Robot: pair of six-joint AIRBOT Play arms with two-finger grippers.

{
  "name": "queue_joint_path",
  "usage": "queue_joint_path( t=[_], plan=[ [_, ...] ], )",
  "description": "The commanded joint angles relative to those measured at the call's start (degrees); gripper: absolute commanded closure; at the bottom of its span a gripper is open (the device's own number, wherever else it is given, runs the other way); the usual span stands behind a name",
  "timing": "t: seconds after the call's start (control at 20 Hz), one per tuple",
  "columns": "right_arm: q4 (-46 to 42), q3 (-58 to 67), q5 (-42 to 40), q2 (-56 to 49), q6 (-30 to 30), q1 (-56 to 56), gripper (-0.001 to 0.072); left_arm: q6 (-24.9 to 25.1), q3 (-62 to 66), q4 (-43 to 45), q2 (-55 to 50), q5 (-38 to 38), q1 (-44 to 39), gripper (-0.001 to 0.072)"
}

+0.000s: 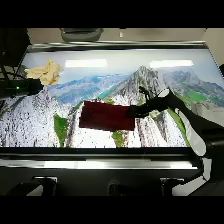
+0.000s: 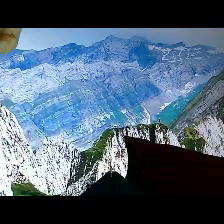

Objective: Fold the shirts.

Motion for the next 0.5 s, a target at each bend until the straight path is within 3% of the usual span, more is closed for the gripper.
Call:
queue_joint_path(
  t=[0.0, 0.05, 0.1, 0.15, 0.3, 0.45],
  plan=[
    [-0.2, -0.07, -0.79, -0.24, 1.68, 1.62, 0.0089, 0.02, -0.02, 0.02, -0.04, 0.11, 0.02, 0.0677],
    [-0.15, -0.04, 0.76, -0.22, 0.07, 2.32, 0.0241, 0.04, -0.02, 0.02, -0.04, 0.11, 0.02, 0.0678],
    [0.15, 0.0, 2.01, -0.07, -2.45, 2.45, 0.0575, 0.04, -0.02, 0.02, -0.04, 0.13, 0.02, 0.0677],
    [0.37, 0.57, 3.76, 0.37, -4.33, 2.05, 0.0667, 0.04, -0.02, 0.02, -0.04, 0.13, 0.02, 0.0677],
    [0.11, 5.95, 9.6, 4.55, -7.76, -2.89, 0.0669, 0.52, -0.02, 0.02, -0.04, 0.13, 0.02, 0.0677],
    [-1.51, 13.97, 12.76, 11.63, -3.26, -13.07, 0.0668, 1.55, -0.02, 0.02, -0.04, 0.13, 0.02, 0.0677]
  ],
)
